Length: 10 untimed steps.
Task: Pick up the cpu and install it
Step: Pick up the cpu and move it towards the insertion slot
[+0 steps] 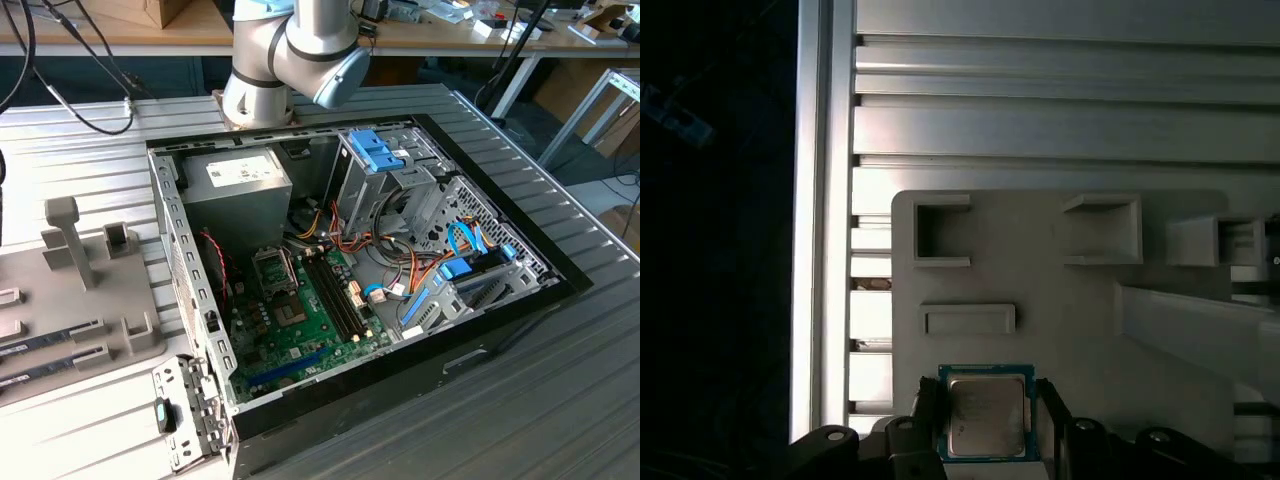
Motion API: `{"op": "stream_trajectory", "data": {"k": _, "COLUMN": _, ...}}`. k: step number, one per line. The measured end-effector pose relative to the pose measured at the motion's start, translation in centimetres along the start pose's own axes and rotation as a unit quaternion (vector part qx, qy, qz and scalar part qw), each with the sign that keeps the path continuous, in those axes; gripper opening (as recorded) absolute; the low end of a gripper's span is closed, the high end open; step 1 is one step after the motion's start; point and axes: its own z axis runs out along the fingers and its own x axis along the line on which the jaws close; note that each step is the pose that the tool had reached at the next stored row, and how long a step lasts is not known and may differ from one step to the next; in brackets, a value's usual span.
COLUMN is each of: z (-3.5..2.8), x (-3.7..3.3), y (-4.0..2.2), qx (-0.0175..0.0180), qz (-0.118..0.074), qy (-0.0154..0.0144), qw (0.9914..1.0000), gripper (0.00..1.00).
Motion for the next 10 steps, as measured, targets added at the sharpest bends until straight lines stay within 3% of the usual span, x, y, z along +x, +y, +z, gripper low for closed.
{"op": "stream_trajectory", "data": {"k": 10, "z": -0.99, "x": -0.03, "y": 0.02, "qx": -0.0001, "qz": 0.0, "qy": 0.0, "qw": 1.0, "gripper": 0.47}}
